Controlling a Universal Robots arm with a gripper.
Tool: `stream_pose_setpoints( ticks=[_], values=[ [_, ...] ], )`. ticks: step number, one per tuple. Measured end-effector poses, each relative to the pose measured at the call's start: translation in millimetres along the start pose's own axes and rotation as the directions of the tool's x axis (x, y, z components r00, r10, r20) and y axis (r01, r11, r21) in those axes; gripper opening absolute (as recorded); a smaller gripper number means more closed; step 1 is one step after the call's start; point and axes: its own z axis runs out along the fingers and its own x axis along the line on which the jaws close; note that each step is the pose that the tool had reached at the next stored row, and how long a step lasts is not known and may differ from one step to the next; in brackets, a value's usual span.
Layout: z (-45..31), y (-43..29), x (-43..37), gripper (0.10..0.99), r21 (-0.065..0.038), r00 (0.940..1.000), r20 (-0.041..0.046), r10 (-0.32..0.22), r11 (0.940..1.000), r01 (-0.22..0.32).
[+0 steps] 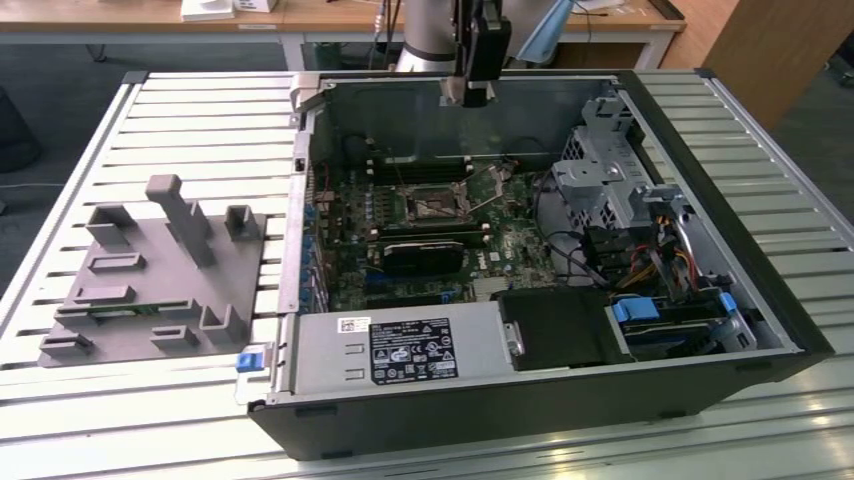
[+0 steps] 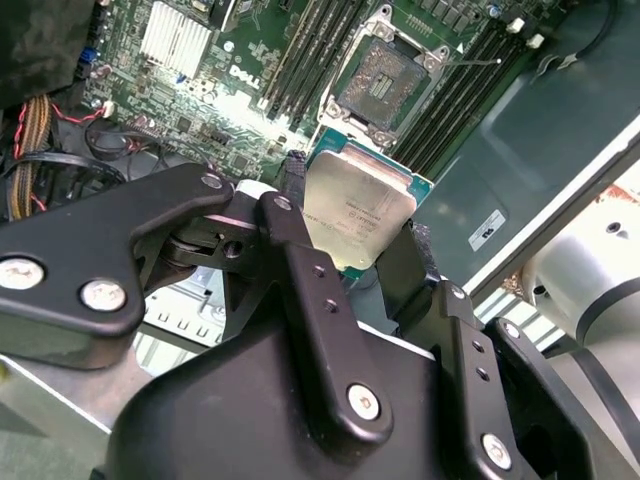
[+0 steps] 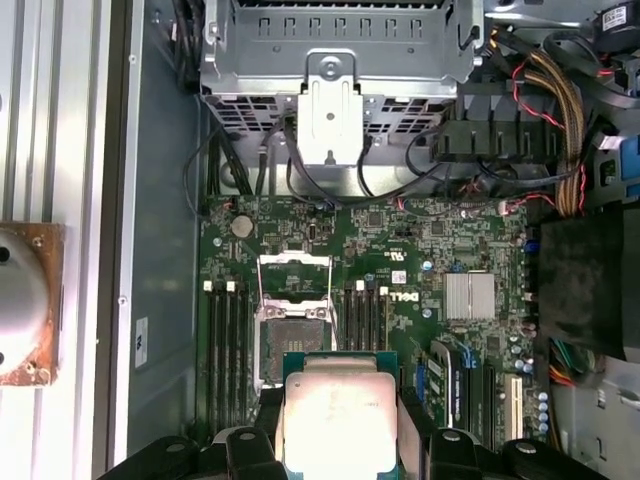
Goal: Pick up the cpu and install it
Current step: 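Place the cpu into insertion slot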
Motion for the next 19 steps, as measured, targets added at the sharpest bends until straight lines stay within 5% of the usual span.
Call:
stream_pose_setpoints(
  ticks=[11,19],
  values=[
    [5.4,-0.4,-0.1,0.533,0.000,1.0000,-0.0001,-0.001,1.0000,0.001],
    [17.6,-1.2,-0.2,0.533,0.000,1.0000,-0.0002,-0.001,1.0000,0.001]
  ],
)
